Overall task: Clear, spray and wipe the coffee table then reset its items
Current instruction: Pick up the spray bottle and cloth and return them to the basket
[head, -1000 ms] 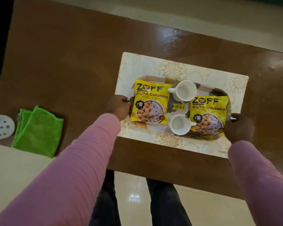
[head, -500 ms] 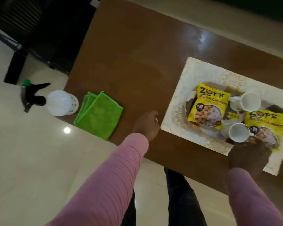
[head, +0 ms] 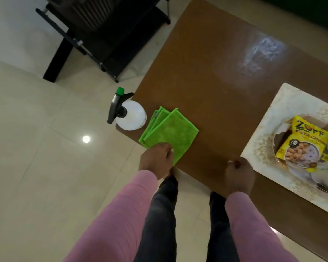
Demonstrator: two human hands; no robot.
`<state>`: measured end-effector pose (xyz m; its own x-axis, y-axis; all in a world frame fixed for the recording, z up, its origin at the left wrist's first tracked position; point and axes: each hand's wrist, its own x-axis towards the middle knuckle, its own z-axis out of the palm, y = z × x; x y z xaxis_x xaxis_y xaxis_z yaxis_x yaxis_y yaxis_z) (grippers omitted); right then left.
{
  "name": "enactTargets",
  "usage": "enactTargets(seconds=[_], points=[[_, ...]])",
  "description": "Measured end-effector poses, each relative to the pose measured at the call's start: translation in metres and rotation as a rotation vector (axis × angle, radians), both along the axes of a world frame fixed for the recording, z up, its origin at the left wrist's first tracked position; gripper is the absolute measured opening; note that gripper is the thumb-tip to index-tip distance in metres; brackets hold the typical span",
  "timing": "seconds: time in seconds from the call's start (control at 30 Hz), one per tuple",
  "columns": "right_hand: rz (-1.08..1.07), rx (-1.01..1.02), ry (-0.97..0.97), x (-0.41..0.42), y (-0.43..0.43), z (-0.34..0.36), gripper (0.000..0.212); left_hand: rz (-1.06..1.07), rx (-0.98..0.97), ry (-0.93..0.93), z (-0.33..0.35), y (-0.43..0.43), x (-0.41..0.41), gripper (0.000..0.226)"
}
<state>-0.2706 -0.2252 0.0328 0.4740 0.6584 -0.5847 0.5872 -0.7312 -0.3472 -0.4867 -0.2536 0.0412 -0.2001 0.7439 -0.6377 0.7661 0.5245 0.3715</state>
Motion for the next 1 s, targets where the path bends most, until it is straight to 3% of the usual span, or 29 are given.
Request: enactTargets(seconds=[0.2,0.3,0.33,0.4,0.47,0.53,0.77,0.87,1.0], points=[[0.005,-0.057,0.245,-0.072,0.006,-0.033,0.034,0.192,-0.050,0.259,0.002,-0.024,-0.075,0.028],[-0.084,-0.079,0.318,-0.089,0.011,-0.054,0.044,0.417,0.062,0.222,0.001,-0.016,-0.100,0.008],[-0.100,-0.080,0.354,-0.096,0.015,-0.054,0.042,0.467,0.136,0.179,-0.001,-0.011,-0.105,0.011],[-0.124,-0.095,0.412,-0.110,0.023,-0.045,0.020,0.517,0.252,0.065,-0.003,0.003,-0.115,0.047],[-0.161,-0.106,0.476,-0.119,0.030,-0.036,0.009,0.522,0.338,-0.051,-0.002,0.016,-0.118,0.075],[-0.194,-0.098,0.536,-0.126,0.034,-0.031,0.007,0.528,0.380,-0.127,0.000,0.025,-0.118,0.085],[-0.413,-0.079,0.688,-0.137,0.036,-0.031,0.040,0.486,0.418,-0.092,0.002,0.027,-0.111,0.074],[-0.380,-0.074,0.741,-0.138,0.032,-0.031,0.044,0.404,0.427,-0.112,0.001,0.025,-0.116,0.076],[-0.281,-0.083,0.664,-0.135,0.034,-0.035,0.048,0.326,0.433,-0.110,0.004,0.029,-0.115,0.071]])
